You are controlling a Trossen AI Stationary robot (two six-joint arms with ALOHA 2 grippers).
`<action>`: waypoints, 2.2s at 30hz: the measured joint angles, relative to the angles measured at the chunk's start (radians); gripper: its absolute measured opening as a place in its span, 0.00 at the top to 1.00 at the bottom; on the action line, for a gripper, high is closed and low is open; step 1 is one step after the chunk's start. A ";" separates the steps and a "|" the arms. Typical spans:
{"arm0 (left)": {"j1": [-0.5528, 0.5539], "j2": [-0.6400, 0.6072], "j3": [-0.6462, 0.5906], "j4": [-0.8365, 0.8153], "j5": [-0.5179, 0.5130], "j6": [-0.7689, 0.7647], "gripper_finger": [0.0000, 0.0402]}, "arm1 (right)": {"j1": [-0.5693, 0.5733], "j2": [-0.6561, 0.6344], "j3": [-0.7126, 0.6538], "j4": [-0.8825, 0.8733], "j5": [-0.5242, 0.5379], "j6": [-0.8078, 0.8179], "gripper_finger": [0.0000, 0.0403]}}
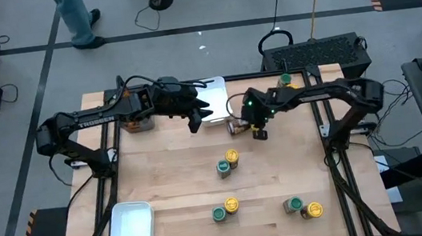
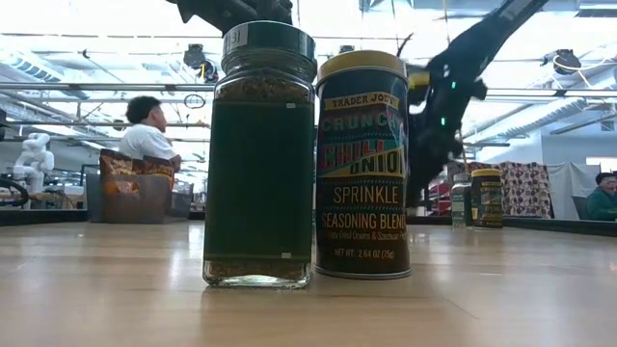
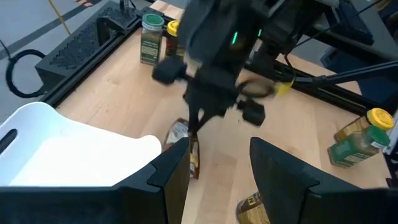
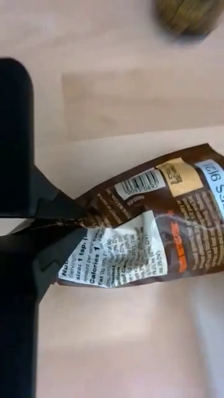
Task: Sort spices by type
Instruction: Put the orange seasoning pack into the black bin
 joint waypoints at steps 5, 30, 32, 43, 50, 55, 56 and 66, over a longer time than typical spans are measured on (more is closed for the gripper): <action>0.006 0.000 0.000 -0.001 0.057 -0.058 0.57 | 0.026 -0.120 0.046 -0.062 0.000 -0.045 1.00; 0.154 0.171 0.000 0.245 0.444 -0.762 0.57 | 0.239 -0.153 0.242 0.106 0.197 -0.503 1.00; 0.154 0.177 0.000 0.236 0.454 -0.759 0.57 | 0.245 -0.150 0.242 0.102 0.198 -0.501 1.00; 0.155 0.188 0.000 0.192 0.464 -0.709 0.57 | 0.261 -0.151 0.243 0.111 0.201 -0.497 1.00; 0.131 0.188 0.000 0.193 0.476 -0.700 0.57 | 0.261 -0.151 0.243 0.112 0.201 -0.497 1.00; 0.121 0.188 0.000 0.192 0.477 -0.682 0.57 | 0.261 -0.151 0.243 0.112 0.199 -0.497 1.00; 0.121 0.188 0.000 0.192 0.477 -0.682 0.57 | 0.261 -0.151 0.243 0.112 0.199 -0.497 1.00; 0.117 0.188 0.000 0.192 0.465 -0.656 0.74 | 0.261 -0.151 0.243 0.111 0.197 -0.496 1.00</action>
